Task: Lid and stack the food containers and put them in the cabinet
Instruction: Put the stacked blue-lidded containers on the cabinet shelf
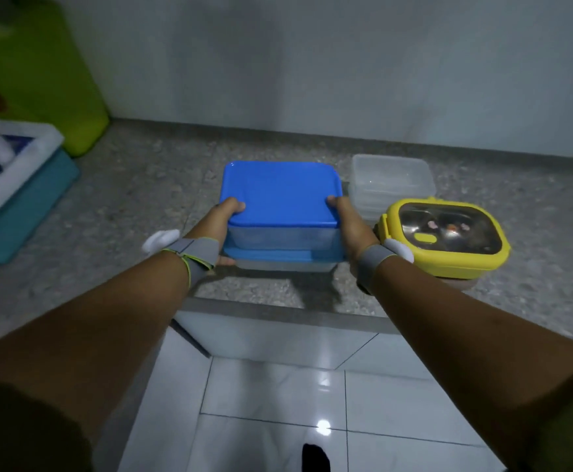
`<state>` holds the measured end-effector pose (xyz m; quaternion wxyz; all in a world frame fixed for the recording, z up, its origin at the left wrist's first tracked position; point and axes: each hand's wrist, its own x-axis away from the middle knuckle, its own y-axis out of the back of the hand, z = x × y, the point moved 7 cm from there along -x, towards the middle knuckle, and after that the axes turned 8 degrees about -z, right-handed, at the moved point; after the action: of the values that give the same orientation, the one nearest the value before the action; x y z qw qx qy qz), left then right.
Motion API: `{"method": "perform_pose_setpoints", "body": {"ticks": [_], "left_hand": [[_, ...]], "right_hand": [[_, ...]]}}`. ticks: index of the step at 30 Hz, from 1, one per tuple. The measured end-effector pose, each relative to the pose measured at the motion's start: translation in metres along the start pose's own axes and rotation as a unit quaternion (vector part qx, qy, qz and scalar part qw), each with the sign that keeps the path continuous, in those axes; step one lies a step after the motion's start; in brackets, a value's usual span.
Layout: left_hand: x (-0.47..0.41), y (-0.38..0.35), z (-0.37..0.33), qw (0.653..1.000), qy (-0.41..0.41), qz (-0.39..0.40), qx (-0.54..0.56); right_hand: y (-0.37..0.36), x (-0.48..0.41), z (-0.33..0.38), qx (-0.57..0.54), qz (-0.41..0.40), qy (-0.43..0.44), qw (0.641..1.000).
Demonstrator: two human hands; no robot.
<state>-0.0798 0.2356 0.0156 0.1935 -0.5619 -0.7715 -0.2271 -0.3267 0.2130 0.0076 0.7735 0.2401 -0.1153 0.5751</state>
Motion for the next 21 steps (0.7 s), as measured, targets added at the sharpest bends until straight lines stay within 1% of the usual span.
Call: {"method": "perform_pose_setpoints", "body": {"ticks": [1,2,3,4,7,8,9,10,11,13,15,17,18,19,21], "left_hand": [[0.011,0.008,-0.006,1.0,-0.009,-0.007,0.004],[0.036,0.029,-0.025,0.999,-0.04,-0.011,0.014],[0.044,0.032,-0.026,0.998,-0.048,-0.006,0.029],[0.063,0.047,-0.045,0.997,-0.071,-0.019,0.031],[0.09,0.062,-0.066,0.993,-0.11,-0.023,0.045],[0.117,0.081,-0.09,0.987,-0.147,-0.032,0.057],[0.123,0.086,-0.096,0.984,-0.164,-0.039,0.059],[0.14,0.1,-0.11,0.978,-0.193,-0.052,0.066],[0.16,0.119,-0.131,0.969,-0.226,-0.06,0.076],[0.178,0.139,-0.157,0.951,-0.282,-0.087,0.088],[0.22,0.165,-0.19,0.929,-0.338,-0.106,0.111],[0.242,0.18,-0.215,0.908,-0.38,-0.127,0.123],[0.26,0.188,-0.229,0.898,-0.4,-0.131,0.127],[0.279,0.197,-0.245,0.89,-0.418,-0.134,0.126],[0.299,0.212,-0.275,0.876,-0.442,-0.141,0.133]], "right_hand": [[-0.002,0.007,0.008,-0.004,0.011,0.013,1.0],[-0.004,0.03,0.03,-0.004,0.015,0.033,0.999],[-0.003,0.036,0.03,0.003,0.014,0.033,0.999],[-0.002,0.056,0.056,-0.011,0.006,0.054,0.998],[-0.003,0.08,0.081,-0.022,0.016,0.081,0.996],[-0.005,0.104,0.11,-0.029,0.021,0.115,0.993],[-0.006,0.105,0.115,-0.024,0.013,0.123,0.992],[-0.005,0.122,0.136,-0.025,0.008,0.159,0.987],[-0.008,0.143,0.164,-0.034,0.01,0.199,0.979],[-0.006,0.166,0.2,-0.051,-0.006,0.256,0.965],[-0.005,0.216,0.243,-0.06,0.005,0.331,0.942],[-0.002,0.241,0.276,-0.071,0.002,0.387,0.919],[-0.002,0.261,0.294,-0.075,0.017,0.419,0.905],[0.0,0.281,0.315,-0.078,0.022,0.442,0.894],[0.005,0.304,0.351,-0.093,0.015,0.462,0.882]]}}
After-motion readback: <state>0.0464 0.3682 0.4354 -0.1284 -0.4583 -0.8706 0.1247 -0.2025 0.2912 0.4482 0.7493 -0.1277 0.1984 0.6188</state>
